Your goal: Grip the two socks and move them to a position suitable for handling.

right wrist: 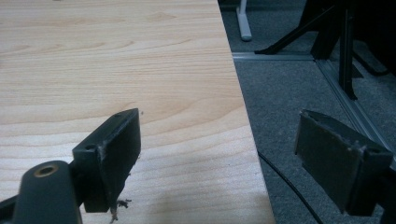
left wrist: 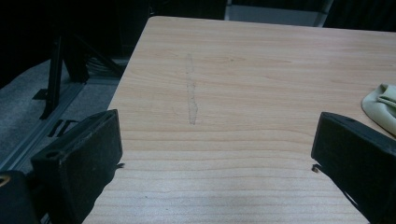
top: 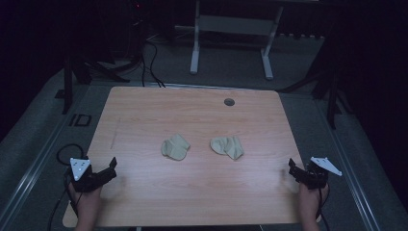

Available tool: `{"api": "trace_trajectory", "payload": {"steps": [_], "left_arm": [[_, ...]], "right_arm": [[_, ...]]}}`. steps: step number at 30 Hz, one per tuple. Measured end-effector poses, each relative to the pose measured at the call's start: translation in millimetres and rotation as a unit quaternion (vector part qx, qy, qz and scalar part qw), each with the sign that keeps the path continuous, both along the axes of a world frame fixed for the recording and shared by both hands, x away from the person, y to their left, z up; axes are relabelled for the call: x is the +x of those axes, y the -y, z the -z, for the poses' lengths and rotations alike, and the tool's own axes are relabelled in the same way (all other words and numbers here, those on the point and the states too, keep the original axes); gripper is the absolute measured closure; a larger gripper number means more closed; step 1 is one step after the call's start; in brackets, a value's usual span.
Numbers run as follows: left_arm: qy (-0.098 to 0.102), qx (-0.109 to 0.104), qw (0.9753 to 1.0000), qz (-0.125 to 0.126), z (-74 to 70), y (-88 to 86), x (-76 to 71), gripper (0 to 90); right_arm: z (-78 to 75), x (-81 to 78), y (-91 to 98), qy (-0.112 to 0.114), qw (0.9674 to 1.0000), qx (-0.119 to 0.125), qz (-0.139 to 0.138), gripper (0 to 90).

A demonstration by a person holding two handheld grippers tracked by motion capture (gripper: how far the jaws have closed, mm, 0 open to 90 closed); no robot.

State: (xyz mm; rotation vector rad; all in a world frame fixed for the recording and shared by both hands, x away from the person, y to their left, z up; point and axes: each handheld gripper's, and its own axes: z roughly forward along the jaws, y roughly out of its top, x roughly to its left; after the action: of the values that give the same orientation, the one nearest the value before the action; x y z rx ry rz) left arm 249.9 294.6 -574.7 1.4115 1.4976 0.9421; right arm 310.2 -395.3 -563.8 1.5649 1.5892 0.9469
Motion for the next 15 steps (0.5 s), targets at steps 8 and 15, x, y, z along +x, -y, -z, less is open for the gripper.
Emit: {"api": "trace_trajectory", "payload": {"steps": [8, 15], "left_arm": [[0.0, -0.001, 1.0, 0.006, 0.3, 1.2, 1.4, 1.8], [-0.004, -0.002, 1.0, 0.008, 0.7, 0.6, 1.7, 1.8]], "right_arm": [[-6.0, 6.0, -1.9, -0.009, 0.9991, 0.024, -0.035, 14.0], [-9.8, 18.4, -18.4, -0.037, 0.9955, 0.034, -0.08, 14.6]]}}
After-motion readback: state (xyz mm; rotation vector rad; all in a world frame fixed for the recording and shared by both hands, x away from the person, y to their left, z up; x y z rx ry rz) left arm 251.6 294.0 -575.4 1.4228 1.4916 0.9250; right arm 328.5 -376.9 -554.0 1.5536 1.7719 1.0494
